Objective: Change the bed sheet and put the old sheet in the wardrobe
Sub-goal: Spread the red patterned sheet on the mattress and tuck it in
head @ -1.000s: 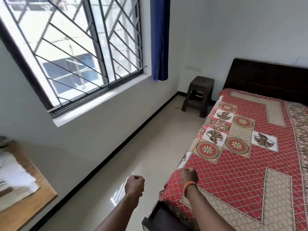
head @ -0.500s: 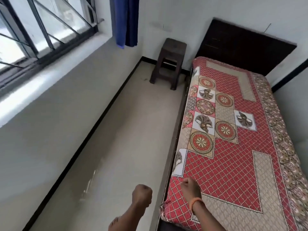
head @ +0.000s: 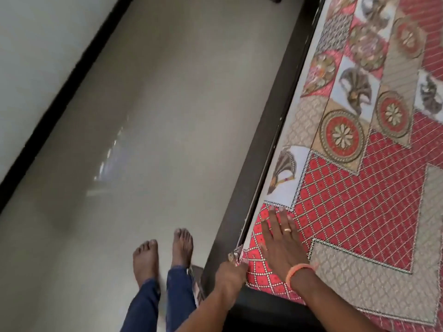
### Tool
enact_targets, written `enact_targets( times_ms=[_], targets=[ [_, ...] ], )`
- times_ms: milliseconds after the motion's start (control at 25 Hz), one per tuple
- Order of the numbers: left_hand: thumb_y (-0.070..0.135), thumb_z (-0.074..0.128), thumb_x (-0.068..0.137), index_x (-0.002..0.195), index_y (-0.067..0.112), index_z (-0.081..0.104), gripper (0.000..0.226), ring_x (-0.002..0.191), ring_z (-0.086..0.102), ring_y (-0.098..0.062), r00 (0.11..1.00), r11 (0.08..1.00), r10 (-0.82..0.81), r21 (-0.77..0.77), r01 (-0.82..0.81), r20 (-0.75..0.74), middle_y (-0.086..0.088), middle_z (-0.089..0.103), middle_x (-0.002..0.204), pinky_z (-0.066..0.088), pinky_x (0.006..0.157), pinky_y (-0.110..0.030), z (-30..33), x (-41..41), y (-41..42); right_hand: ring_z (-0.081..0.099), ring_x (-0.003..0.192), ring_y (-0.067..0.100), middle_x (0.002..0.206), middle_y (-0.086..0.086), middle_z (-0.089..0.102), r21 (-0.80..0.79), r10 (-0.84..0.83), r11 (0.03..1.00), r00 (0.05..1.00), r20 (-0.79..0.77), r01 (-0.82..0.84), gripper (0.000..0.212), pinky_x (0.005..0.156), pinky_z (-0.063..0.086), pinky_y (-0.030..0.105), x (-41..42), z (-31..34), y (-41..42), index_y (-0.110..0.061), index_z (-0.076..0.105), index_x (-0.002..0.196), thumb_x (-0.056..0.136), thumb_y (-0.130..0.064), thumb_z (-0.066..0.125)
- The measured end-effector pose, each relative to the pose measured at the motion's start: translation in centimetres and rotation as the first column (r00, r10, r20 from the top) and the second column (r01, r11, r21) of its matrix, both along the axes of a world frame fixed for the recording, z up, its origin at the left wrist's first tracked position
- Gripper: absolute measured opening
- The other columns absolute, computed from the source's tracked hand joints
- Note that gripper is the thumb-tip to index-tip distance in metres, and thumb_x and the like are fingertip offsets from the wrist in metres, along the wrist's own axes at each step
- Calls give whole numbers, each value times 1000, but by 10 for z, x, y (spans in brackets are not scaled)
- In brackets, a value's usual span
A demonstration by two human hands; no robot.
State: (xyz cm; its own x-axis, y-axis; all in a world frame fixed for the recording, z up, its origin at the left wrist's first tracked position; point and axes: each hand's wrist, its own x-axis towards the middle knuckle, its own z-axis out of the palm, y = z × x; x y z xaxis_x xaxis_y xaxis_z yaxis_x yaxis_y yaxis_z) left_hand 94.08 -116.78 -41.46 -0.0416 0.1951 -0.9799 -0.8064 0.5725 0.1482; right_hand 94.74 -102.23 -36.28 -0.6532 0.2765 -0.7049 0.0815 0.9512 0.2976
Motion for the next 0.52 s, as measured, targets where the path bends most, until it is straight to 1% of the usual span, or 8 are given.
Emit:
enact_targets(
  times_ms=[120, 200, 280, 360, 400, 440, 480, 520],
  targets=[
    [33, 53, 95, 101, 13, 69, 26, 79, 64, -9, 988, 991, 132, 18, -134, 83, -4, 72, 106, 47, 64, -16, -22, 22, 20, 11, 146, 45, 155, 26, 25, 32, 126, 991, 989, 80, -129, 68, 116, 4, 60, 8, -23, -4, -2, 34, 147, 96, -44, 19],
    [37, 52, 94, 104, 16, 68, 28, 84, 65, -9, 953, 955, 295, -50, -292, 69, 1, 72, 102, 50, 76, -22, -26, 33, 32, 5, 148, 41, 158, 25, 15, 72, 211, 973, 974, 87, -217, 69, 114, -6, 62, 0, -36, -7, 0, 22, 151, 100, -46, 21],
    [52, 55, 85, 107, 16, 70, 44, 89, 68, -14, 945, 944, 321, -102, -313, 72, 0, 73, 101, 53, 85, -32, -24, 48, 46, 2, 148, 41, 159, 25, 9, 106, 241, 961, 962, 131, -256, 71, 112, -14, 64, -9, -45, -13, 2, 14, 152, 101, -46, 22],
    [58, 57, 78, 100, 18, 73, 49, 86, 71, -24, 983, 979, 34, -190, -69, -182, -4, 75, 94, 57, 83, -39, -115, 85, 28, -1, 147, 43, 158, 27, 8, 114, 275, 949, 950, 151, -293, 75, 110, -17, 65, -12, -54, -15, 5, 11, 151, 100, -49, 24],
    [54, 57, 83, 101, 22, 73, 40, 86, 71, -31, 980, 960, 120, -234, -155, -156, -7, 75, 93, 58, 83, -40, -173, 107, 25, -2, 147, 44, 158, 28, 8, 121, 268, 950, 951, 157, -288, 78, 110, -18, 65, -13, -58, -14, 5, 10, 151, 99, -52, 24],
    [46, 52, 90, 110, 26, 69, 32, 93, 68, -39, 945, 897, 206, -336, -287, -255, -12, 72, 100, 55, 88, -40, -245, 127, 25, -3, 146, 45, 158, 29, 7, 122, 263, 951, 952, 157, -283, 81, 109, -19, 66, -15, -59, -14, 5, 9, 152, 99, -54, 24],
    [36, 47, 95, 122, 26, 61, 33, 103, 62, -45, 912, 925, -54, -364, -107, -406, -17, 66, 110, 46, 98, -40, -292, 111, 16, -5, 146, 47, 158, 30, 5, 122, 273, 949, 950, 152, -292, 81, 108, -19, 67, -15, -61, -13, 4, 7, 152, 99, -55, 23],
    [25, 44, 95, 125, 12, 56, 35, 110, 54, -46, 721, 876, -416, -457, 154, -554, -22, 60, 113, 35, 105, -46, -313, 89, 4, -7, 145, 49, 157, 31, 3, 124, 287, 944, 946, 150, -306, 80, 107, -20, 68, -14, -62, -13, 4, 5, 152, 100, -54, 22]
  ],
)
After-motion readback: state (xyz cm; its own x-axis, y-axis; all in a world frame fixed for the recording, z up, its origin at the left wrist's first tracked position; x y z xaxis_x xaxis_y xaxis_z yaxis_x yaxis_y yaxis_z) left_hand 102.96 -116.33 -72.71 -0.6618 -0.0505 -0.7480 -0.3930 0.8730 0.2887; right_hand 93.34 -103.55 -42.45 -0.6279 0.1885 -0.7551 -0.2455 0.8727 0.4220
